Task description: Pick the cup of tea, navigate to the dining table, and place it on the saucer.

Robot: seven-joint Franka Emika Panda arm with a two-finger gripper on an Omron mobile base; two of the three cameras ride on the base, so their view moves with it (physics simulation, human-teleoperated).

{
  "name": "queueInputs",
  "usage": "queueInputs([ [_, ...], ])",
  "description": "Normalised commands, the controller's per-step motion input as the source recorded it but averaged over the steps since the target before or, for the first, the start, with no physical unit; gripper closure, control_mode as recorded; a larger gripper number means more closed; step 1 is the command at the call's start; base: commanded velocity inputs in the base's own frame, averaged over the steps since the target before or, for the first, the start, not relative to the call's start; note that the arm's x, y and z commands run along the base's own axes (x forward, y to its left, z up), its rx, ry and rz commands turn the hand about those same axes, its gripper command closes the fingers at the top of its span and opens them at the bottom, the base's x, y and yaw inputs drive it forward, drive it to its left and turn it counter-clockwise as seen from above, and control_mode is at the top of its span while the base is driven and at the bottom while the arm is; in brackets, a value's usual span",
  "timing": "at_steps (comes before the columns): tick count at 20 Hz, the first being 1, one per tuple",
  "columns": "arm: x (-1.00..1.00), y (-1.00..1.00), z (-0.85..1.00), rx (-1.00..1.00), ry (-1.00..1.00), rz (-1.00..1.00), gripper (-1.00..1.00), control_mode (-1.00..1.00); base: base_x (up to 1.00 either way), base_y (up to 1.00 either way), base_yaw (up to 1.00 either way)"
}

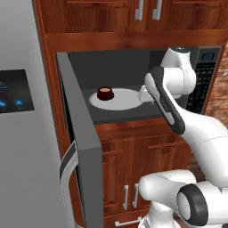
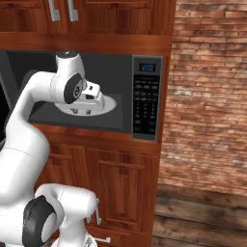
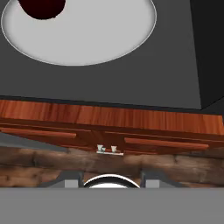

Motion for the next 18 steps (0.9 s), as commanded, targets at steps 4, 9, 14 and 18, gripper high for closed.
queueInputs([
  [4, -0.28, 0.0, 0.03, 0.0, -0.16, 0.01, -1.0, -1.0, 0.0, 0.0, 0.0],
  [9, -0.27, 0.12, 0.36, 0.13, -0.47, 0.0, -1.0, -1.0, 0.0, 0.0, 0.0],
  [14, -0.13, 0.61, 0.2, 0.08, -0.46, 0.0, -1.0, -1.0, 0.0, 0.0, 0.0],
  [18, 0.0, 0.74, 0.14, 0.0, -0.35, 0.0, -1.0, -1.0, 0.0, 0.0, 0.0],
])
